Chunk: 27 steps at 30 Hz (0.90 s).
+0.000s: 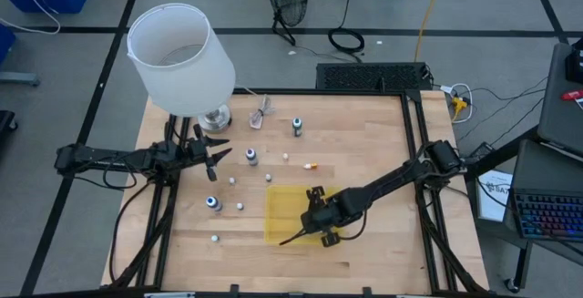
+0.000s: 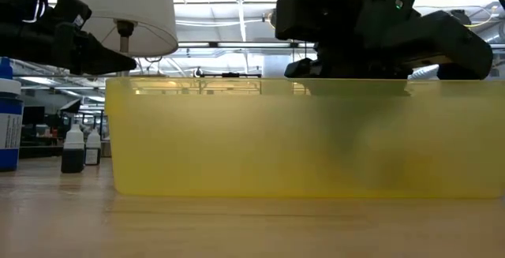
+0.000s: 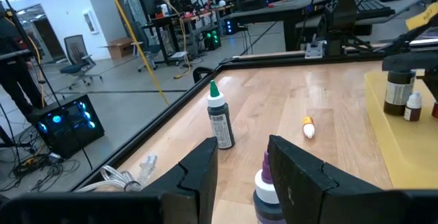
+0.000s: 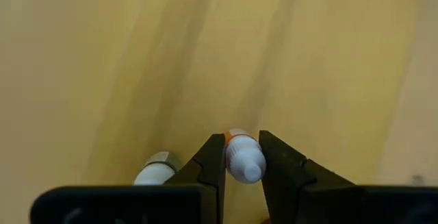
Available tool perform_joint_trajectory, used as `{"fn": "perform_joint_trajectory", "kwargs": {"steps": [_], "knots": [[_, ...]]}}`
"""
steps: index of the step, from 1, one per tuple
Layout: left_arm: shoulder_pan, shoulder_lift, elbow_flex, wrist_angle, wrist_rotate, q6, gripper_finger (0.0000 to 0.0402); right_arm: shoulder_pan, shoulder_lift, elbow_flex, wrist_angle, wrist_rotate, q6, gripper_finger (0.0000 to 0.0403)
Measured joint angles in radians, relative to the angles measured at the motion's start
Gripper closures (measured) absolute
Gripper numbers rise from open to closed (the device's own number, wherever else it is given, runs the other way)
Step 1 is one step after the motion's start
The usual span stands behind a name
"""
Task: Pick & Place food coloring
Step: Put the small orange food coloring bottle into the yellow container
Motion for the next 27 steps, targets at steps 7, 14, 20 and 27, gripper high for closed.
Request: {"fn": "perform_joint_trajectory", "kwargs": {"steps": [7,14,20,27], "knots": [[0.0,0.0,0.0,0.0,0.0,0.0,0.027,-0.001,0.0,0.0,0.001,-0.002,0.038,0.0285],[0.0,0.0,0.0,0.0,0.0,0.0,0.027,0.001,-0.011,0.0,0.003,-0.003,0.052,0.0213],[0.0,0.0,0.0,0.0,0.0,0.0,0.027,0.001,-0.095,0.0,0.014,-0.002,0.052,0.021],[0.0,0.0,0.0,0.0,0.0,0.0,0.027,-0.032,-0.295,0.0,0.021,0.138,-0.029,0.0218]]}}
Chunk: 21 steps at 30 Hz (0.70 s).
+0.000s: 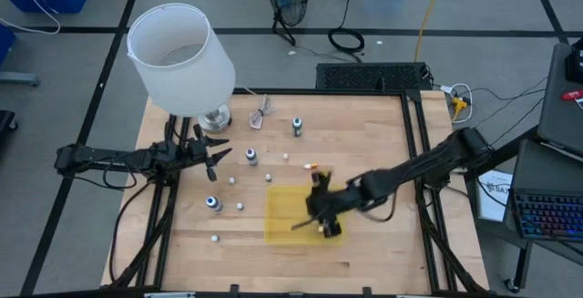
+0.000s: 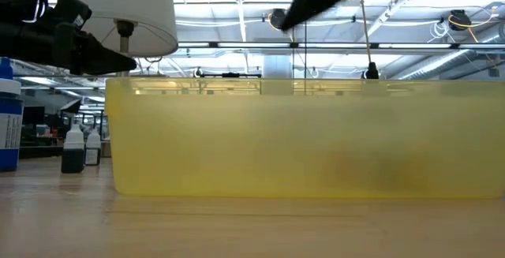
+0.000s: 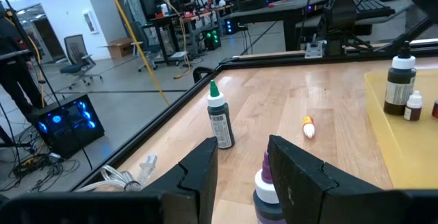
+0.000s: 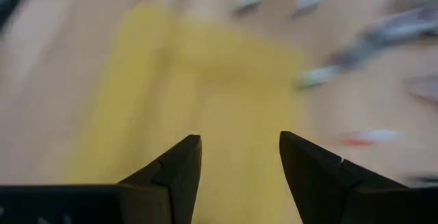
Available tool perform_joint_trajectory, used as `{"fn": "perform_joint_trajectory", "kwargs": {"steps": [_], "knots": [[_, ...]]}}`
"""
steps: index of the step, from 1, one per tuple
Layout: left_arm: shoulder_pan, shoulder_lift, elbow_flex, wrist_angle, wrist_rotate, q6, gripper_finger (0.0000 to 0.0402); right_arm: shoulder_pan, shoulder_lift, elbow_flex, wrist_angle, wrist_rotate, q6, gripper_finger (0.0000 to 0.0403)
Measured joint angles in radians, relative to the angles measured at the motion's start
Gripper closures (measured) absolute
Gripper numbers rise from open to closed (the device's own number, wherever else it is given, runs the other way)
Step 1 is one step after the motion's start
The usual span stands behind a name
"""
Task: Pick & Place food coloring
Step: Put the small orange food coloring bottle into the yellow container
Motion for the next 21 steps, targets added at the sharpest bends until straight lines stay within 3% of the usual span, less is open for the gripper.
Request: {"fn": "perform_joint_trajectory", "kwargs": {"steps": [3,8,13,18,21], "knots": [[0.0,0.0,0.0,0.0,0.0,0.0,0.027,-0.082,-0.084,0.001,0.0,0.069,0.002,0.0218],[0.0,0.0,0.0,0.0,0.0,0.0,0.027,-0.294,-0.106,0.106,-0.152,-0.023,0.071,0.0216],[0.0,0.0,0.0,0.0,0.0,0.0,0.027,-0.423,0.0,0.236,-0.303,-0.067,0.072,0.021],[0.0,0.0,0.0,0.0,0.0,0.0,0.027,-0.509,0.133,0.244,-0.395,-0.188,0.084,0.0209],[0.0,0.0,0.0,0.0,0.0,0.0,0.027,-0.537,0.217,0.243,-0.442,-0.194,0.082,0.0208]]}}
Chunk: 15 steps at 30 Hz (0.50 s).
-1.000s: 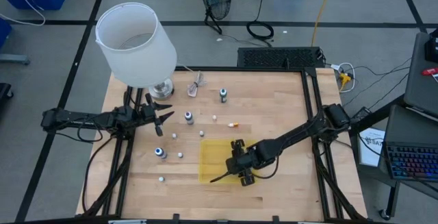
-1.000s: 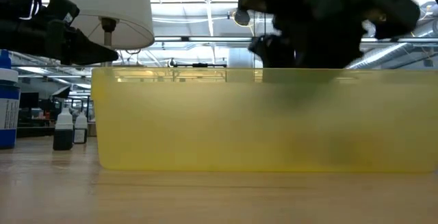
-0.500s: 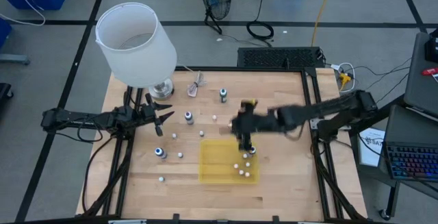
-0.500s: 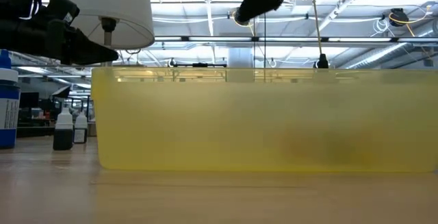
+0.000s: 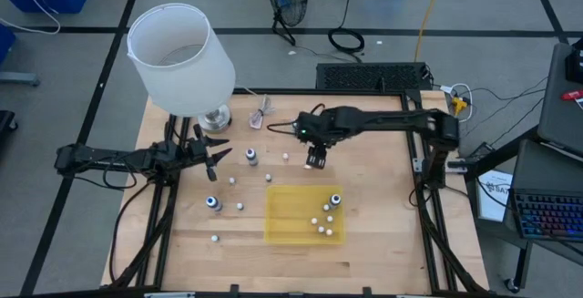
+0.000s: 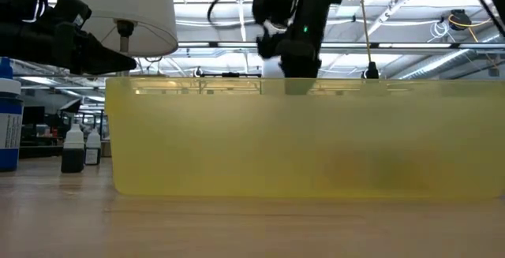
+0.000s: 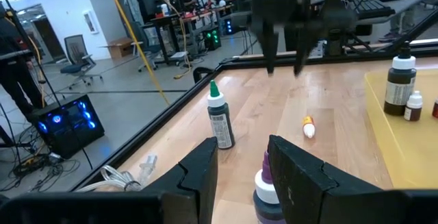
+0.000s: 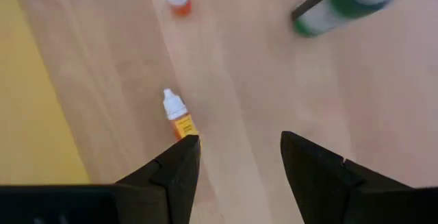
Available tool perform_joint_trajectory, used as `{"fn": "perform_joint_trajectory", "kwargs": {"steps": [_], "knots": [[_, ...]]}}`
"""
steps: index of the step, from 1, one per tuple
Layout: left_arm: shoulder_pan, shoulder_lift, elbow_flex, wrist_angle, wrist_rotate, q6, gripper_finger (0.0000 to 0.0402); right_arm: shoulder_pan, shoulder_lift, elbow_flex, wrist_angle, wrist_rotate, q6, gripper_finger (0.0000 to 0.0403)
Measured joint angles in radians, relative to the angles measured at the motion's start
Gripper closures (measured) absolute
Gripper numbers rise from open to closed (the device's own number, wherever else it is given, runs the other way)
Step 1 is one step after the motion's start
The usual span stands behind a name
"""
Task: Pick & Place food coloring
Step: Put the small orange food coloring bottle into the yellow container
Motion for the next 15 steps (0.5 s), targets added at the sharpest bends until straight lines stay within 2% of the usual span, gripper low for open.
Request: {"fn": "perform_joint_trajectory", "kwargs": {"steps": [6,11,15], "knots": [[0.0,0.0,0.0,0.0,0.0,0.0,0.027,-0.003,0.11,0.0,0.016,-0.102,-0.037,0.0208],[0.0,0.0,0.0,0.0,0.0,0.0,0.027,-0.001,0.162,0.0,0.013,-0.109,-0.034,0.0207],[0.0,0.0,0.0,0.0,0.0,0.0,0.027,-0.001,0.188,-0.002,0.02,-0.155,0.0,0.0206]]}}
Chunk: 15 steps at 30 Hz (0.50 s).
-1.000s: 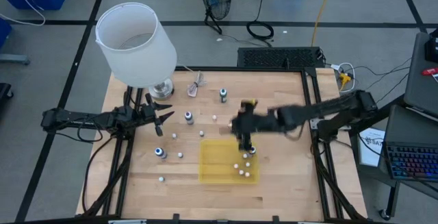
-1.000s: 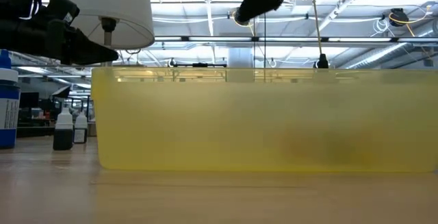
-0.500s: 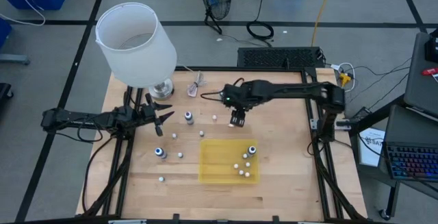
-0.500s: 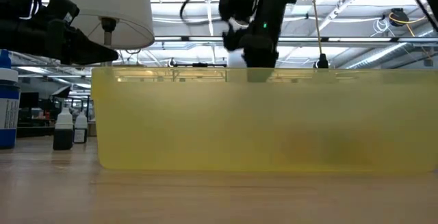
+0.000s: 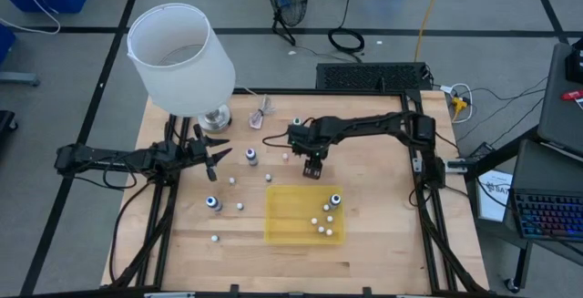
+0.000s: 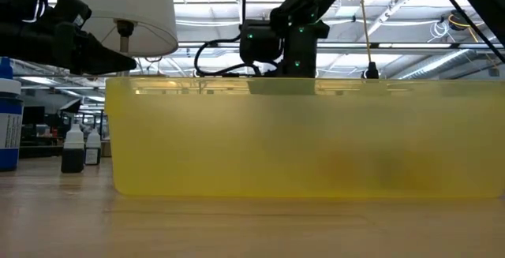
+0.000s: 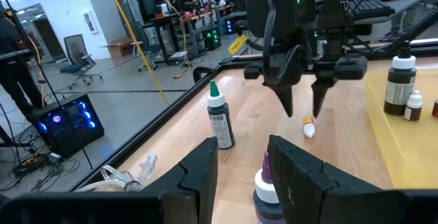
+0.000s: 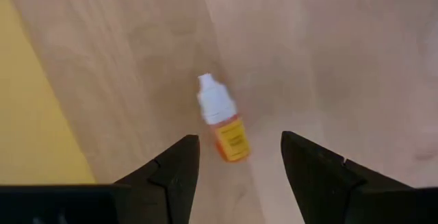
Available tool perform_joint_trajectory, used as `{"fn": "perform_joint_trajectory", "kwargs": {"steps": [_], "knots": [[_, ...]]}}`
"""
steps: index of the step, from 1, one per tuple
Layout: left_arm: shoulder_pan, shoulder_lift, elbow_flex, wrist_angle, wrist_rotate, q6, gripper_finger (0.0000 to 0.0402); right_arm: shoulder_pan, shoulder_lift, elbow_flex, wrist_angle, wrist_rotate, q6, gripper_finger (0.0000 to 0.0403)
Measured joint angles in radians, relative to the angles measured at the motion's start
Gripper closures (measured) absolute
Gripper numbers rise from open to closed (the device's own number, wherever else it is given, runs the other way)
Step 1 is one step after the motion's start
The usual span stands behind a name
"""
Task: Pick & Place food coloring
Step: Put the small orange food coloring bottle into the yellow container
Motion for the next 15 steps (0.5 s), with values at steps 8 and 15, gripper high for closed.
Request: {"fn": "perform_joint_trajectory", "kwargs": {"steps": [8,15], "knots": [[0.0,0.0,0.0,0.0,0.0,0.0,0.027,0.02,0.006,-0.057,0.031,-0.027,0.05,0.0206],[0.0,0.0,0.0,0.0,0.0,0.0,0.027,0.033,-0.001,-0.114,0.087,-0.025,0.051,0.0206]]}}
